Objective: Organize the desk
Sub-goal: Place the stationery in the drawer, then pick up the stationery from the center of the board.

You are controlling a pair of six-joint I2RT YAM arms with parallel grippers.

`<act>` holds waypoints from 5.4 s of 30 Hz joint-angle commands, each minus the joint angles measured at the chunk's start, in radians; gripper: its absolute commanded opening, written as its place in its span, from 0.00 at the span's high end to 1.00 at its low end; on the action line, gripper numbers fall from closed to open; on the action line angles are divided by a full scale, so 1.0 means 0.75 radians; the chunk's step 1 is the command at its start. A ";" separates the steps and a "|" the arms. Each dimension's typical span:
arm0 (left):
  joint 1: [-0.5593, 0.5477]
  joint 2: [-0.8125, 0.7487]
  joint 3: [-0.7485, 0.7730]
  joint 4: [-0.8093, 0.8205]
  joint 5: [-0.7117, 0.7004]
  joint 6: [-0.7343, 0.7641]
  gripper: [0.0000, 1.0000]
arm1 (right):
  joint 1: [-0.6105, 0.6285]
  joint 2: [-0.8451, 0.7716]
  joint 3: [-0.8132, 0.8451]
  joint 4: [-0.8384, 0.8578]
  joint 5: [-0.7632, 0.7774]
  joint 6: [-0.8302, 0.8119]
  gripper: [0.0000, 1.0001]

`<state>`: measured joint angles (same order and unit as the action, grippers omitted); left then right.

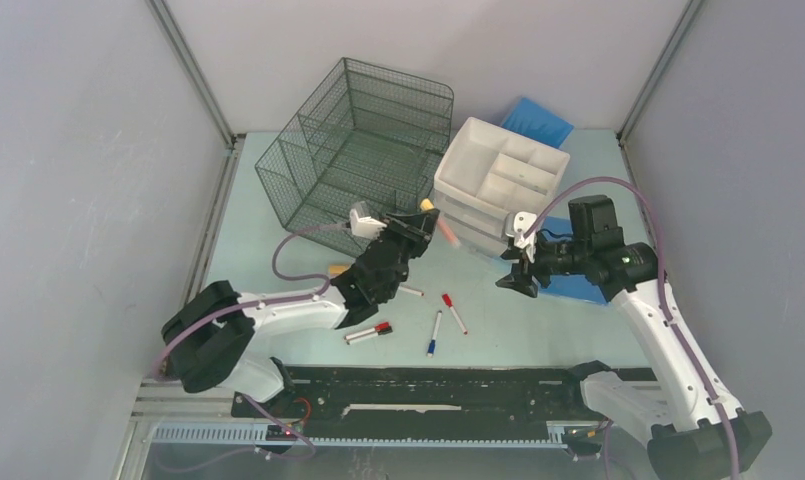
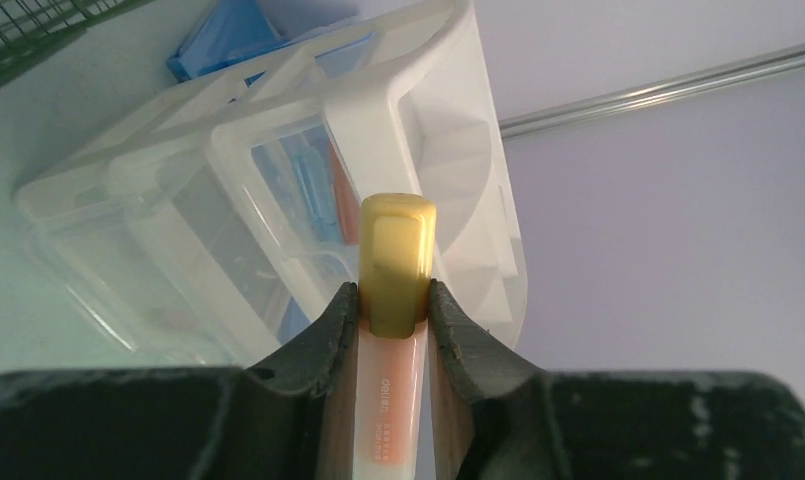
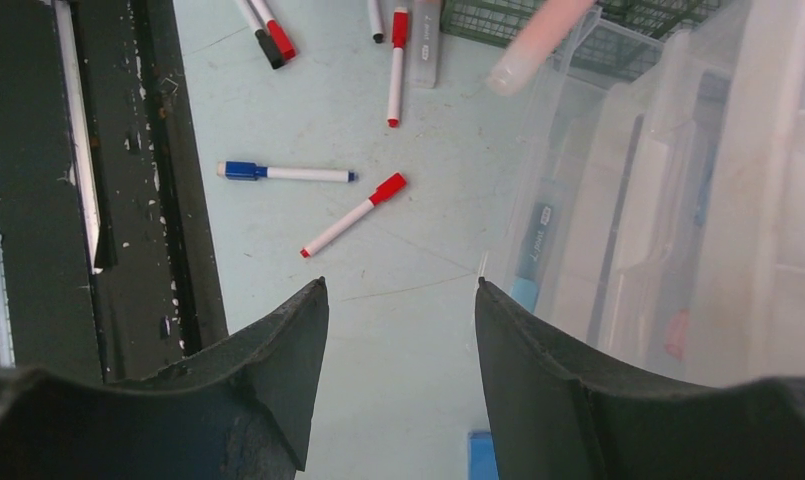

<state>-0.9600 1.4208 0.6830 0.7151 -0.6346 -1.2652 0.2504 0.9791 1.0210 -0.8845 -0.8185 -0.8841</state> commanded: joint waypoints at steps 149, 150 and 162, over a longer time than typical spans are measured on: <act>0.353 -0.138 -0.512 -0.217 0.396 0.146 0.43 | 0.156 -0.109 -0.212 0.063 0.265 -0.157 0.25; 0.353 -0.131 -0.502 -0.231 0.389 0.144 0.43 | 0.153 -0.110 -0.212 0.063 0.265 -0.157 0.25; 0.353 -0.076 -0.478 -0.262 0.318 0.094 0.47 | 0.155 -0.107 -0.212 0.063 0.269 -0.156 0.25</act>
<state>-0.7033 1.3468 0.3035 0.5251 -0.3435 -1.1637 0.3607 0.8997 0.8646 -0.8616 -0.6174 -1.0050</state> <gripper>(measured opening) 0.536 0.748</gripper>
